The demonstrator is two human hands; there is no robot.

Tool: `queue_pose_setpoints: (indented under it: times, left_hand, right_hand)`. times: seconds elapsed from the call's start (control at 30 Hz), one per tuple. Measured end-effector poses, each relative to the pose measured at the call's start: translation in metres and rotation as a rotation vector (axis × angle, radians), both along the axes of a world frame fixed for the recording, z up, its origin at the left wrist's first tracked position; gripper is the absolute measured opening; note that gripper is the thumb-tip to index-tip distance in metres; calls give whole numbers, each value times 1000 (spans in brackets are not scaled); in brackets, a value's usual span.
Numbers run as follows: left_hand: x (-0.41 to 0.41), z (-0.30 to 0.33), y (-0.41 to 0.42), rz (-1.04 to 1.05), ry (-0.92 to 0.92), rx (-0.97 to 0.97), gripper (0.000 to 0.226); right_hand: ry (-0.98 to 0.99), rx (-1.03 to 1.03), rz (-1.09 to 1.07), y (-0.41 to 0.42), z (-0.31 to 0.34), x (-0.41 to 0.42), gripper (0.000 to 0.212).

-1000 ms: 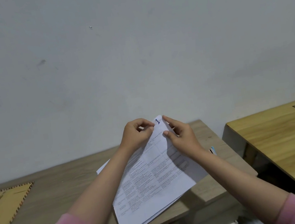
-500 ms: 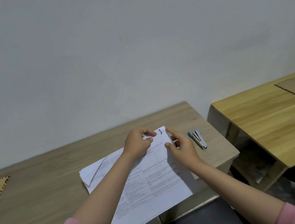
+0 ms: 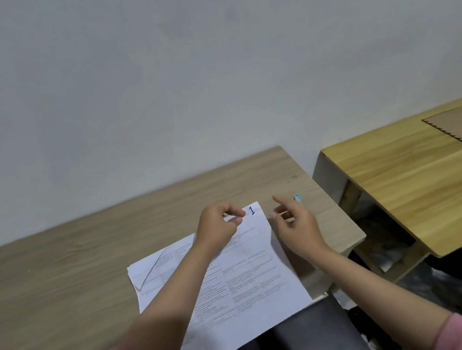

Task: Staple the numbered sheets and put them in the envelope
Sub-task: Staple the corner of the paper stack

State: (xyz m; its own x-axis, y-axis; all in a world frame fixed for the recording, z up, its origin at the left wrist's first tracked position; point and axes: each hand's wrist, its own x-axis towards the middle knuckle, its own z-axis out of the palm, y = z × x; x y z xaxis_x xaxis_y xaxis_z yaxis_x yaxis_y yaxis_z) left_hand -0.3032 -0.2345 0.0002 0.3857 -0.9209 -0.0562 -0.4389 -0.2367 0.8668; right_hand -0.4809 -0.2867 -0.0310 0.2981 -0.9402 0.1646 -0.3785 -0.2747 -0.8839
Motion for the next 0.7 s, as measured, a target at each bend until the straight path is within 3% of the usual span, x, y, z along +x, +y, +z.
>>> queue_pose_setpoints:
  times: [0.17,0.27,0.37,0.5,0.7]
  left_hand:
    - [11,-15,-10,0,-2,50,23]
    - [20,-26,-19,-4,-33,98,27]
    - [26,-34,-28,-36,-35,128,29]
    - [30,-37,-37,-102,23,137,27]
    - [32,-40,-42,-147,38,125,22]
  right_hand:
    - [475,-15,-245,-42,-23,-16,54]
    - [592,-23,-259,-51,-30,-16,45]
    - [550,-50,-187,-59,-29,-12,31]
    - [392,-66,33,-62,-25,-9,39]
    - [361,-163,292,-69,-19,-1,47]
